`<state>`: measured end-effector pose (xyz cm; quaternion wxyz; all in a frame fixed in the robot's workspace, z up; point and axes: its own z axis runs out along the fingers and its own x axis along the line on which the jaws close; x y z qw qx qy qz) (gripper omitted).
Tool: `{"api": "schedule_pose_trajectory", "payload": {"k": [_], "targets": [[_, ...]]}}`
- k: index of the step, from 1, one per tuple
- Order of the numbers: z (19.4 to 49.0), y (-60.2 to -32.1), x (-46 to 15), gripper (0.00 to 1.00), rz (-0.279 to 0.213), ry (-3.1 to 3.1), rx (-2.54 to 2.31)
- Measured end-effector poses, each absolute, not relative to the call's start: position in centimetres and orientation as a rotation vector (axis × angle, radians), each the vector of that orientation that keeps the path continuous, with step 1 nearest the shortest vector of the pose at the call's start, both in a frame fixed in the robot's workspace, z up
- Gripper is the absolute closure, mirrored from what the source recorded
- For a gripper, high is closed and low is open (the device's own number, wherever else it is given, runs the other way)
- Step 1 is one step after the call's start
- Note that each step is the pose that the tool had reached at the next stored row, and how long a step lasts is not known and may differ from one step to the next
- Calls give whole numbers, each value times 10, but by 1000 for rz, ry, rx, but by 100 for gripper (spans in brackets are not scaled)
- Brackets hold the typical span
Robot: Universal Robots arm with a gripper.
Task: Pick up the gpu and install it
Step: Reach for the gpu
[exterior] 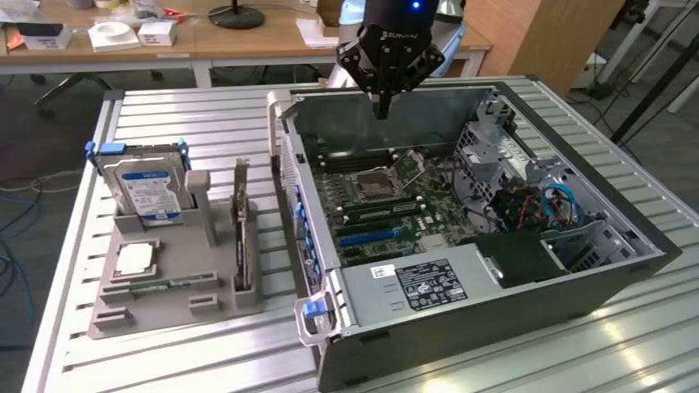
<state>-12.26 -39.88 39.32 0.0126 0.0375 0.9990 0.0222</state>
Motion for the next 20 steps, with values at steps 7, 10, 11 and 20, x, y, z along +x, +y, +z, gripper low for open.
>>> {"api": "schedule_pose_trajectory", "payload": {"k": [7, 10, 11, 20], "targets": [[393, -399, -128, 90, 69, 3114, 117], [393, -399, -132, 90, 69, 3114, 117], [393, -399, -133, 90, 69, 3114, 117], [393, -399, -144, 90, 69, 3114, 117]]}}
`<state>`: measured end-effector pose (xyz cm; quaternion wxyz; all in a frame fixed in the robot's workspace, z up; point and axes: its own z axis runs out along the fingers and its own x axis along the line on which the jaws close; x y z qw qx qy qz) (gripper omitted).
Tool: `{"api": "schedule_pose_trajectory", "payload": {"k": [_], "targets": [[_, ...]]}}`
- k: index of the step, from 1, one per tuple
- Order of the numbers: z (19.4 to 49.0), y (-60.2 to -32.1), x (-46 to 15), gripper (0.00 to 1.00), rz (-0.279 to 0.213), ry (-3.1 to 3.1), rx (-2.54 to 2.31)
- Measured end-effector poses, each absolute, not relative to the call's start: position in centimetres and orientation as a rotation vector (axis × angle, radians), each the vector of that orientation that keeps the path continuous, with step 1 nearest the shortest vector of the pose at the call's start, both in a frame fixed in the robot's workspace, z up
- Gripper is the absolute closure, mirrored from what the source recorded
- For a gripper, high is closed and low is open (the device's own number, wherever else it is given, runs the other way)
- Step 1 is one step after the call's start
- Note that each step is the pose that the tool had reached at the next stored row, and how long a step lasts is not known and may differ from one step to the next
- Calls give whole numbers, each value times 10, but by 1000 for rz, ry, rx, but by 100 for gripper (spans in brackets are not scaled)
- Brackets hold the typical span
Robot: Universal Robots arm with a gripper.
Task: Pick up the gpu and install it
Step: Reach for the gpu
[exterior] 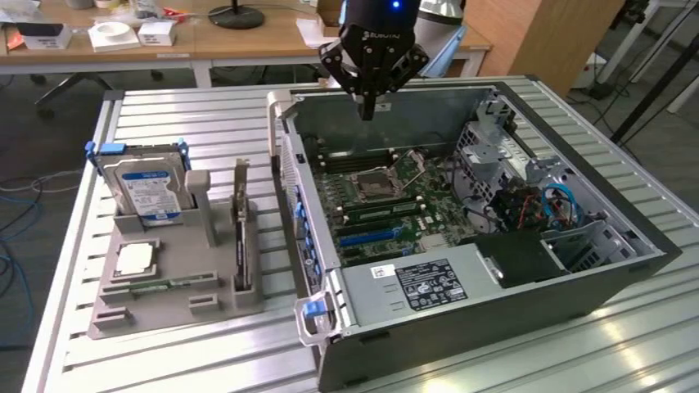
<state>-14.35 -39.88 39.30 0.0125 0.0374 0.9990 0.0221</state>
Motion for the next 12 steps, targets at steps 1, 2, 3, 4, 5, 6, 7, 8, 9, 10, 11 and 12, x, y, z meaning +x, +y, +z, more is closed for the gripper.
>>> {"api": "schedule_pose_trajectory", "payload": {"k": [1, 2, 3, 4, 5, 6, 7, 8, 9, 10, 11, 12], "targets": [[393, -399, -145, 90, 69, 3114, 117], [393, -399, -146, 90, 69, 3114, 117], [393, -399, -148, 90, 69, 3114, 117], [393, -399, -149, 90, 69, 3114, 117], [393, -399, -151, 90, 69, 3114, 117], [393, -399, -153, 90, 69, 3114, 117], [393, -399, -154, 90, 69, 3114, 117], [393, -399, -155, 90, 69, 3114, 117], [393, -399, -157, 90, 69, 3114, 117], [393, -399, -158, 90, 69, 3114, 117], [393, -399, -159, 90, 69, 3114, 117], [393, -399, -160, 90, 69, 3114, 117]]}}
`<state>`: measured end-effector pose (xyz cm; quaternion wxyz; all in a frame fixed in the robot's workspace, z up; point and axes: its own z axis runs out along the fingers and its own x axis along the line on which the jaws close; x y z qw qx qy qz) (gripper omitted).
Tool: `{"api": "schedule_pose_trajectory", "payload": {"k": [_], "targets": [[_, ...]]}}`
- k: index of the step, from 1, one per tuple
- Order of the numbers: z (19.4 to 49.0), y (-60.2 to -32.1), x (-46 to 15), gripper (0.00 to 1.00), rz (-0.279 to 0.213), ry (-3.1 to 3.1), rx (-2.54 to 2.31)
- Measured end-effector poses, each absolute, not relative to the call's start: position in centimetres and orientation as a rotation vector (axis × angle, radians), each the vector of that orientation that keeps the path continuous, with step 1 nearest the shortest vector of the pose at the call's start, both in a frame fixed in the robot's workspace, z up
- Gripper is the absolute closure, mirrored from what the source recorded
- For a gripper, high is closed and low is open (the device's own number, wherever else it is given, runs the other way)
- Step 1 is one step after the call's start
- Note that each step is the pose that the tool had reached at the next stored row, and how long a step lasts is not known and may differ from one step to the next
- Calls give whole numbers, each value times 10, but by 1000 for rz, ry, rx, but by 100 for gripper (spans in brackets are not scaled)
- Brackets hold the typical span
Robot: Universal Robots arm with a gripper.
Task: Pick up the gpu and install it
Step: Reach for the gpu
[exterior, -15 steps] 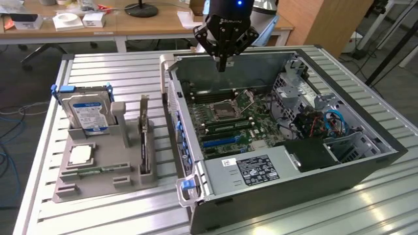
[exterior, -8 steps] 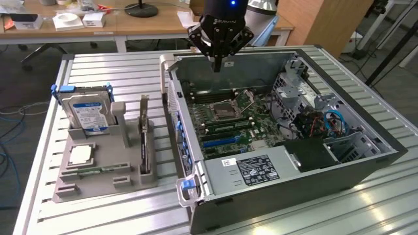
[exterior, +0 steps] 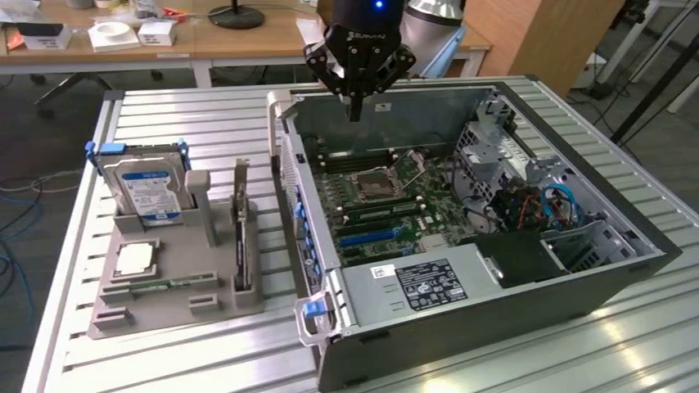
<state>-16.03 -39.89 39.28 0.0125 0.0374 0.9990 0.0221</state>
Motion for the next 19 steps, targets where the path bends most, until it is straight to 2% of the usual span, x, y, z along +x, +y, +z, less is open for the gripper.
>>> {"api": "schedule_pose_trajectory", "payload": {"k": [19], "targets": [[392, -399, -185, 90, 69, 3114, 117]]}}
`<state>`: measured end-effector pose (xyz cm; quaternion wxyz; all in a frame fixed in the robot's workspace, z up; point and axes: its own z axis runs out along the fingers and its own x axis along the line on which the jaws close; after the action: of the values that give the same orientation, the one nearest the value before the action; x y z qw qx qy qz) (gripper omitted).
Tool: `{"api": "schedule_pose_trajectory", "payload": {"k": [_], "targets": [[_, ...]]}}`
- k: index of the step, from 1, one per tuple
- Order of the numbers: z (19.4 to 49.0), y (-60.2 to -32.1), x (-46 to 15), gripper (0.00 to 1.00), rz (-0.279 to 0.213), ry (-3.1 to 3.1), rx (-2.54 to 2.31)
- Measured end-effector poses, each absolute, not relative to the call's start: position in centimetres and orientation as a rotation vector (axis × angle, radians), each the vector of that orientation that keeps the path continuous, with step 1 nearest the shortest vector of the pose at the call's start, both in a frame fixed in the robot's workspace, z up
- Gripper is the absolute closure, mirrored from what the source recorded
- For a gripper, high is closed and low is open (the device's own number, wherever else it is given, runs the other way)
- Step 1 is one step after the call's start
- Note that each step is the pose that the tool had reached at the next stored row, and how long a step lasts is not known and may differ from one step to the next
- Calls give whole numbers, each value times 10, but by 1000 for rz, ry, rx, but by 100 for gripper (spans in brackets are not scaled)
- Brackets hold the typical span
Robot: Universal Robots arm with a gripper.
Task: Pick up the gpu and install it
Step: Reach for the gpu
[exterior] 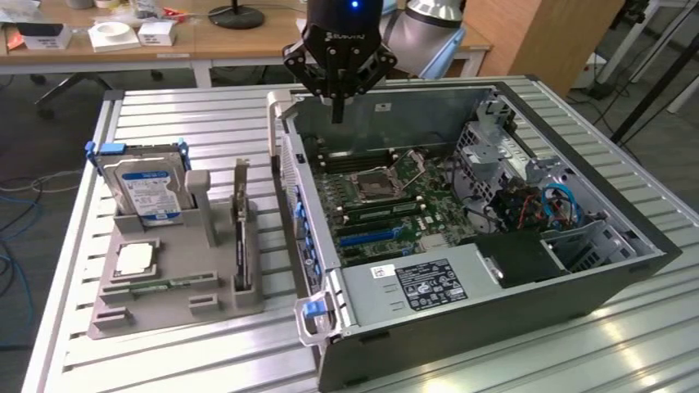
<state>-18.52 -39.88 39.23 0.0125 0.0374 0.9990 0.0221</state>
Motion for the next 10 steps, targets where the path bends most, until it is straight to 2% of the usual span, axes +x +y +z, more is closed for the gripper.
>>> {"api": "schedule_pose_trajectory", "payload": {"k": [10], "targets": [[392, -399, -202, 90, 69, 3114, 117]]}}
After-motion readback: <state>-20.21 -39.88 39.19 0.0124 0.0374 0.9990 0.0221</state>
